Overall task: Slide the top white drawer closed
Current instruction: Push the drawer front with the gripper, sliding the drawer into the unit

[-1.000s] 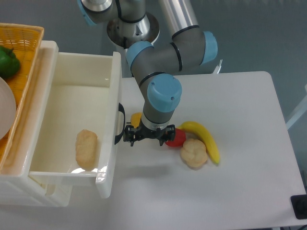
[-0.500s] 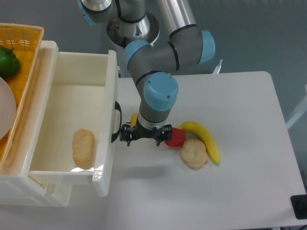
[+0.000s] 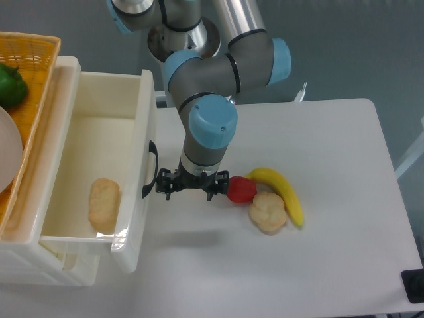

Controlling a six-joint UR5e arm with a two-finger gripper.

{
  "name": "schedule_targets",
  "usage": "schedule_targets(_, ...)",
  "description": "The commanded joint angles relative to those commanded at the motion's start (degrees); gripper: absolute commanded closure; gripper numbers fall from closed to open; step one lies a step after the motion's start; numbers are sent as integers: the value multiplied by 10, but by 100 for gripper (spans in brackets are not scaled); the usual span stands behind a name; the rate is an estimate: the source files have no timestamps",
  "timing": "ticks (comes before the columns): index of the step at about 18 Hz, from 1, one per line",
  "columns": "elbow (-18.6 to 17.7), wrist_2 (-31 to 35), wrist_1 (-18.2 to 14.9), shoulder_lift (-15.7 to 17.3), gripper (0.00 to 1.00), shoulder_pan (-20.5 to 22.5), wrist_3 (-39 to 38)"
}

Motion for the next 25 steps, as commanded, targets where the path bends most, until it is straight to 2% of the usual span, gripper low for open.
schedule_targets(23, 9, 9, 2, 2, 0, -61, -15)
schedule_targets(25, 8, 26, 2, 2, 0, -68, -15)
